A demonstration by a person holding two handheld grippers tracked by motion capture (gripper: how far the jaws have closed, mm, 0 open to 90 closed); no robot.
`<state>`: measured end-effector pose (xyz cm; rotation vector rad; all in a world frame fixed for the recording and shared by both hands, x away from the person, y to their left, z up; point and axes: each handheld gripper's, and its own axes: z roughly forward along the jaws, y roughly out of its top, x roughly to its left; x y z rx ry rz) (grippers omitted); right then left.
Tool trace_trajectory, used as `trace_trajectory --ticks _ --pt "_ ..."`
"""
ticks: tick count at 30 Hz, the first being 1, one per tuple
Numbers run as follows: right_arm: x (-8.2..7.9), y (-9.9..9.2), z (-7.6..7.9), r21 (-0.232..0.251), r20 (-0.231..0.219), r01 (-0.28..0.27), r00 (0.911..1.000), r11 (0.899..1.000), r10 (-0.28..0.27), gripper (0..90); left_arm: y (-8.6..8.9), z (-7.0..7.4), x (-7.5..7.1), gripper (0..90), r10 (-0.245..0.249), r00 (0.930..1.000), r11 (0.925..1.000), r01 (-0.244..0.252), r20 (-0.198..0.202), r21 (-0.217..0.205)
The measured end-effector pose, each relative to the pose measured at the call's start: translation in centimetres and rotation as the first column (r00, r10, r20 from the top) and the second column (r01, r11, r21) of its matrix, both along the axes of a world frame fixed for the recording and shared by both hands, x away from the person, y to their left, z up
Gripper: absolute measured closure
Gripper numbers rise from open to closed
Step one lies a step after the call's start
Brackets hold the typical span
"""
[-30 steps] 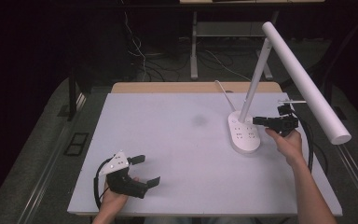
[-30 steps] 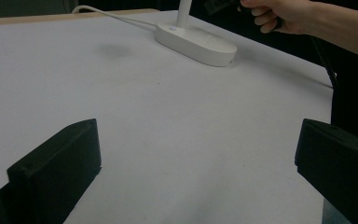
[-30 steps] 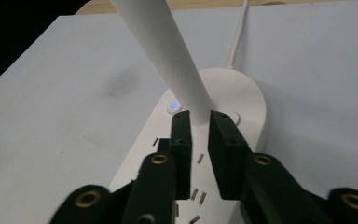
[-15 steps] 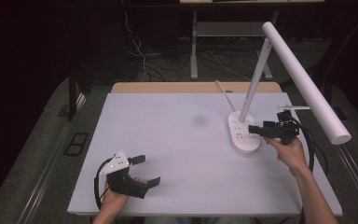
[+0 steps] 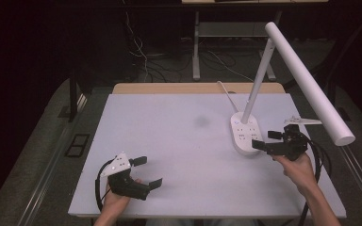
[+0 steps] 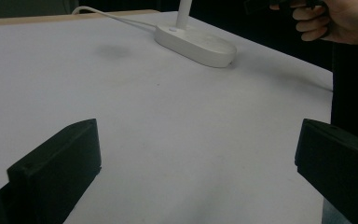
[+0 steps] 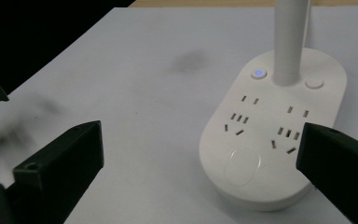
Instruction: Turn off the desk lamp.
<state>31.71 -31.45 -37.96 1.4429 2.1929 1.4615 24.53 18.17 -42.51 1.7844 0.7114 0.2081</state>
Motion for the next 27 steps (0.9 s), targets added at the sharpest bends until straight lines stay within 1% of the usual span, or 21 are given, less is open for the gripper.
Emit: trace_trajectory --ticks 2,4,8,12,14,15,20,23,24,26,27 --pt "-0.6 0.0 0.0 0.002 0.015 -0.007 0.9999 1.000 0.007 0.6 0.0 0.0 0.0 0.0 0.001 1.0000 1.0000 -0.001 0.001 0.000" --pt "-1.2 0.1 -0.1 0.000 0.017 -0.017 0.9997 1.000 0.017 0.6 0.1 0.0 0.0 0.0 -0.001 1.0000 1.0000 0.001 0.001 0.004" --pt "-2.5 0.4 -0.3 0.030 0.027 -0.040 0.9989 0.999 0.039 0.6 0.1 0.0 0.0 0.0 0.001 1.0000 1.0000 -0.001 0.001 0.003" --pt "-3.7 1.1 -0.6 0.038 0.031 -0.057 0.9979 0.998 0.056 0.6 0.1 0.0 0.0 0.0 0.000 1.0000 1.0000 0.000 0.002 0.002" --pt "-4.3 1.5 -0.8 0.032 0.041 -0.068 0.9969 0.997 0.066 0.6 0.1 0.0 0.0 0.0 -0.001 1.0000 1.0000 0.001 0.001 0.002" --pt "-4.4 1.7 -1.0 0.020 0.053 -0.083 0.9952 0.996 0.082 0.6 0.1 0.0 0.0 0.0 -0.001 1.0000 1.0000 0.001 0.001 0.002" --pt "-5.3 2.5 -2.4 0.006 0.047 -0.106 0.9933 0.994 0.105 0.6 0.1 0.0 0.0 0.0 -0.002 1.0000 1.0000 0.002 0.001 0.003" --pt "-5.7 2.8 -3.2 -0.001 0.036 -0.116 0.9926 0.993 0.116 0.6 0.1 0.0 0.0 0.0 -0.003 1.0000 1.0000 0.003 0.001 0.003" --pt "-5.9 2.9 -3.4 0.001 0.029 -0.117 0.9927 0.993 0.117 0.6 0.1 0.0 0.0 0.0 -0.003 1.0000 1.0000 0.003 0.001 0.004" --pt "-6.2 3.0 -3.5 -0.004 0.031 -0.121 0.9922 0.993 0.121 0.6 0.1 0.0 0.0 0.0 -0.002 1.0000 1.0000 0.002 0.001 0.004" --pt "-6.3 3.0 -3.6 0.005 0.026 -0.120 0.9924 0.993 0.120 0.6 0.1 0.0 0.0 0.0 -0.002 1.0000 1.0000 0.002 0.001 0.004"
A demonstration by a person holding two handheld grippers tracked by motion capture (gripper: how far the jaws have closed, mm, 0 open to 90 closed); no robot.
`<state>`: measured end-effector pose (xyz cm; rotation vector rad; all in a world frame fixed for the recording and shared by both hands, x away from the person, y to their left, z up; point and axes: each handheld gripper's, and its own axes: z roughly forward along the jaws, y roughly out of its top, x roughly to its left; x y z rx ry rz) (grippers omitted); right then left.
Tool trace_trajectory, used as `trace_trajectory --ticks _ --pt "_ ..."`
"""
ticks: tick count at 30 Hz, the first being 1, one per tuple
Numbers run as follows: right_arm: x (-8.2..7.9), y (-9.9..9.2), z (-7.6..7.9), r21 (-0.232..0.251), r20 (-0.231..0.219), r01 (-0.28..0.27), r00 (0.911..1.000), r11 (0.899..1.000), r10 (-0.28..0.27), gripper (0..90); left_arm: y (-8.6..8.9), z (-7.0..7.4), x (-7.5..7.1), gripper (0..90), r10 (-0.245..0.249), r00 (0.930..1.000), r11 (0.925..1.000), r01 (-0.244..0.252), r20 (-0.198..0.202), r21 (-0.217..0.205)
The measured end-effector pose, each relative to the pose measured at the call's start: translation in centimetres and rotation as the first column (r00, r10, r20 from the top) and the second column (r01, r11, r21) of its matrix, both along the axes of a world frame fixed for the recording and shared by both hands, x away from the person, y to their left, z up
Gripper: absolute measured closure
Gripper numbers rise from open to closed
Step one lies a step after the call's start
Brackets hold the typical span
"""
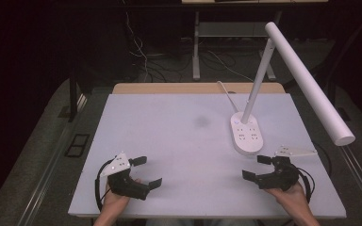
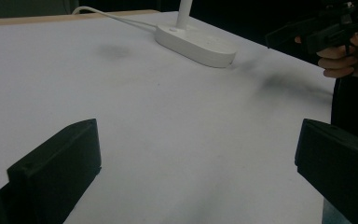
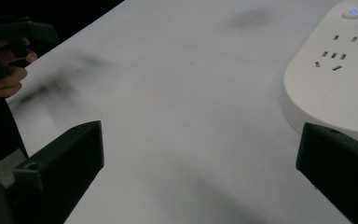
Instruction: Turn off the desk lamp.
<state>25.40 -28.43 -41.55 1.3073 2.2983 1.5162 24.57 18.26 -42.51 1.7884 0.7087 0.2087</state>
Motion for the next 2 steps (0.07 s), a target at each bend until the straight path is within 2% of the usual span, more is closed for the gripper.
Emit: trace_trajectory --ticks 2 --pt "-0.11 -0.05 -0.14 0.001 0.008 0.001 1.0000 1.000 -0.001 0.6 -0.04 -0.01 0.03 0.0 -0.001 1.0000 1.0000 0.001 -0.001 0.000"
